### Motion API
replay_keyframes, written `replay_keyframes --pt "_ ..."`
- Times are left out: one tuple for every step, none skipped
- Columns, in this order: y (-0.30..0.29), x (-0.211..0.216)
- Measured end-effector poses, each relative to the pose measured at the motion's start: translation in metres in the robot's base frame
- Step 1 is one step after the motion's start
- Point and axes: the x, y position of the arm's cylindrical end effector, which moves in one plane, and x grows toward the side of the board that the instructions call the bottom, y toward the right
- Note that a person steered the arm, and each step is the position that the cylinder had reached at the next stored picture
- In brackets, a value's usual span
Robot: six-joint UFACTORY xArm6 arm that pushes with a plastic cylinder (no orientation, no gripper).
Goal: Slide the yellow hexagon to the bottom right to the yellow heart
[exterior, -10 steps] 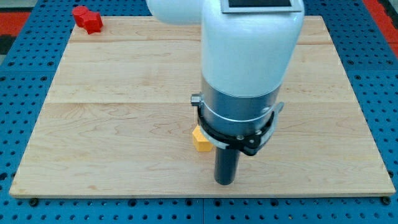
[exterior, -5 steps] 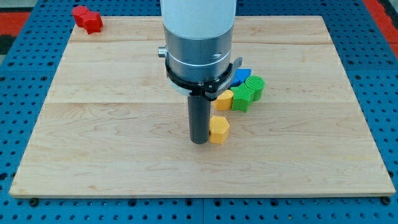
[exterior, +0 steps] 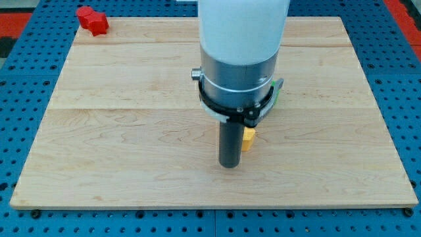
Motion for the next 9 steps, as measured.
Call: replay_keyframes --pt "0.017 -0.029" --pt "0.021 -0.030" --pt "0.027 -0.018" --pt "0.047 -0.019" --pt "0.060 -0.032" --pt "0.059 -0.044" --pt "0.051 -0.045" --pt "0.051 -0.045" --pt "0.033 -0.040"
